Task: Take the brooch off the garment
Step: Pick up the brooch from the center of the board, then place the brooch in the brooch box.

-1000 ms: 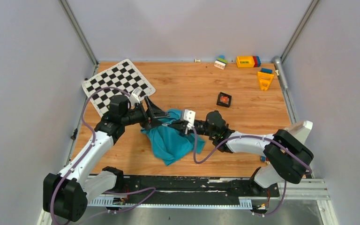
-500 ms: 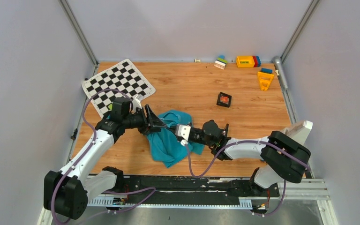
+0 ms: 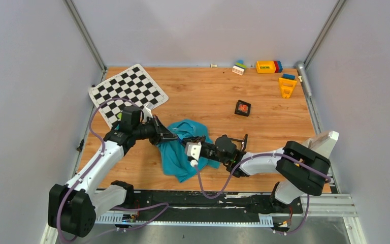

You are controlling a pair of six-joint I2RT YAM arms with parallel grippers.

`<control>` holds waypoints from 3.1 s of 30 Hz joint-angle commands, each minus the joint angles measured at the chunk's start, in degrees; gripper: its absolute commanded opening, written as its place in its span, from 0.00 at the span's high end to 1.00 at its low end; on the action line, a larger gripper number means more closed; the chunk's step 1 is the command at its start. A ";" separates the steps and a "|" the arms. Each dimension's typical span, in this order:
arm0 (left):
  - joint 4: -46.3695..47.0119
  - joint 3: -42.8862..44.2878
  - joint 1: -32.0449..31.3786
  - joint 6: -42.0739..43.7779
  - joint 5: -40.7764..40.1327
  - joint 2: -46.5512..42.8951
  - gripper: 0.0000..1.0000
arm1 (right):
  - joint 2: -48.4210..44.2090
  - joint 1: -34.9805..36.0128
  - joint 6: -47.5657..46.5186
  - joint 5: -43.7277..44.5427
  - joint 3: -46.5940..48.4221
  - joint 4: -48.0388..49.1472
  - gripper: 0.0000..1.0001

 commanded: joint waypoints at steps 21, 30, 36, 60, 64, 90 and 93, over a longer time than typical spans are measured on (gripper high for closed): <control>-7.53 6.60 -1.06 15.46 -1.00 2.03 1.00 | -6.40 -15.84 38.84 -18.12 1.24 3.21 0.21; 4.29 13.83 -15.57 16.99 -3.07 11.06 1.00 | -27.02 -23.17 58.10 2.47 9.97 -47.64 0.17; 9.14 22.50 -21.67 19.55 -4.91 22.75 1.00 | -41.32 -32.69 66.52 11.35 9.65 -72.31 0.19; 30.71 35.33 -30.36 14.89 -4.85 56.98 1.00 | -55.20 -36.87 82.44 20.10 1.10 -82.46 0.28; 30.28 37.30 -31.43 14.21 -4.04 59.43 1.00 | -55.35 -36.87 82.29 20.63 0.97 -82.45 0.28; 18.77 43.56 -33.03 18.15 -7.56 64.43 0.71 | -52.26 -36.89 81.09 20.62 0.92 -81.77 0.26; 16.37 43.53 -32.99 18.82 -9.28 63.32 0.60 | -51.24 -36.88 81.77 21.95 1.29 -82.47 0.26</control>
